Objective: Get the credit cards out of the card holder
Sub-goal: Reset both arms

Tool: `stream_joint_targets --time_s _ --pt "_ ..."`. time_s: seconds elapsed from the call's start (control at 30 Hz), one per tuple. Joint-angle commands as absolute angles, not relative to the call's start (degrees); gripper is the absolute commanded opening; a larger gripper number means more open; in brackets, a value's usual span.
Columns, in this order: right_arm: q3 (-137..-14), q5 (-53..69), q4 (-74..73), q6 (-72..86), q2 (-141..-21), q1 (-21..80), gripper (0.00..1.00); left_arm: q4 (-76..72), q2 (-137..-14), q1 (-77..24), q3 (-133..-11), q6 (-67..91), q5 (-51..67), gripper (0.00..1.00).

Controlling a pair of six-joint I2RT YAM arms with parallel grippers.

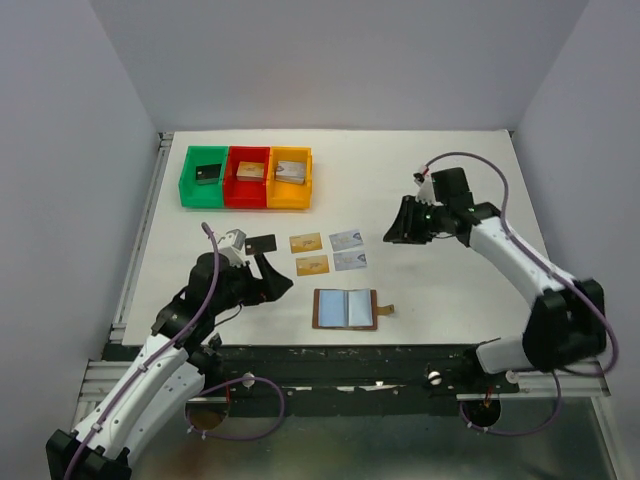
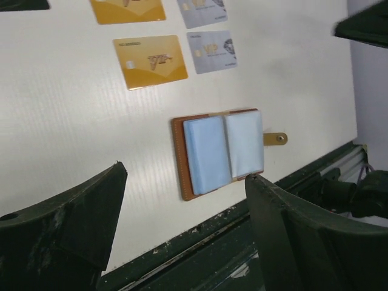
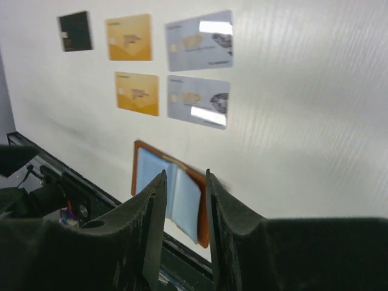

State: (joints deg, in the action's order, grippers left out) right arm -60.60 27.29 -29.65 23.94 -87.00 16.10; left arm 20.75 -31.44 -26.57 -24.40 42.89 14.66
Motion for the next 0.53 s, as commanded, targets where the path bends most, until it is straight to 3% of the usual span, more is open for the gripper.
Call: stream_joint_targets --time_s 0.0,0.27,0.5 --pt "-55.6 13.6 -30.3 23.4 -68.1 21.6 0.40 29.8 -33.4 -26.1 -29.3 43.9 3.6 0.93" --pt "-37.5 0.4 -31.1 24.2 -37.6 27.9 0.43 33.0 -36.3 -26.0 -32.7 46.9 0.5 0.96" --pt "-38.0 -3.3 -35.3 22.1 -33.1 27.9 0.44 34.8 -36.7 -26.1 -34.3 47.5 -3.1 0.97"
